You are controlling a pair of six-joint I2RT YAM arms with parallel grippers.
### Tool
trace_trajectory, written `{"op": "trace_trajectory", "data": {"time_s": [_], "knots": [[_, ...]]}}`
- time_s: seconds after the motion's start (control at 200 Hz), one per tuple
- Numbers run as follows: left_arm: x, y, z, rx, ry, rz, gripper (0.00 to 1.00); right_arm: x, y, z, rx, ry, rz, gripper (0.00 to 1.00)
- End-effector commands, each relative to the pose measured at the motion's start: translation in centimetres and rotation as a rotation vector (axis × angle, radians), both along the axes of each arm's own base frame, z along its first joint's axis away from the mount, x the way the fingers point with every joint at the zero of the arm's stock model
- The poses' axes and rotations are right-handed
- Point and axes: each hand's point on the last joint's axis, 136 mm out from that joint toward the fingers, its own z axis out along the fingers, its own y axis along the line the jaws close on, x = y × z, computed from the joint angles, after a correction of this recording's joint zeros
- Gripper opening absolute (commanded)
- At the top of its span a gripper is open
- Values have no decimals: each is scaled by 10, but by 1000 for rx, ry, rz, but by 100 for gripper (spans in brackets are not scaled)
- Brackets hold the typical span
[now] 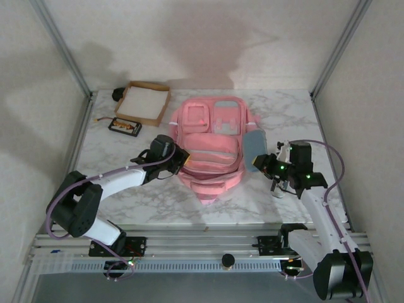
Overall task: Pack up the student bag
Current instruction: Open the student bag at the center of the table.
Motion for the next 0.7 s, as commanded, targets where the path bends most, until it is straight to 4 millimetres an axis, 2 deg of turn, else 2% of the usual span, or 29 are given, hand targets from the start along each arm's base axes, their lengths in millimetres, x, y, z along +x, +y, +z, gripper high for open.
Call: {"op": "trace_trajectory", "data": {"time_s": [0.0, 0.16, 0.25, 0.345, 0.696], "knots": [[21, -13, 56, -146, -110, 62, 0, -5, -11, 9, -65, 20, -32, 20], [26, -9, 88, -282, -138, 177, 0, -21, -12, 10, -62, 77, -40, 20], [31, -12, 123, -395, -202, 226, 0, -31, -13, 13, -66, 91, -35, 20], [36, -17, 149, -436, -243, 254, 0, -42, -8, 15, -39, 116, -12, 20], [44, -49, 201, -533, -320, 254, 0, -65, 3, -2, 22, 180, 56, 21]]}}
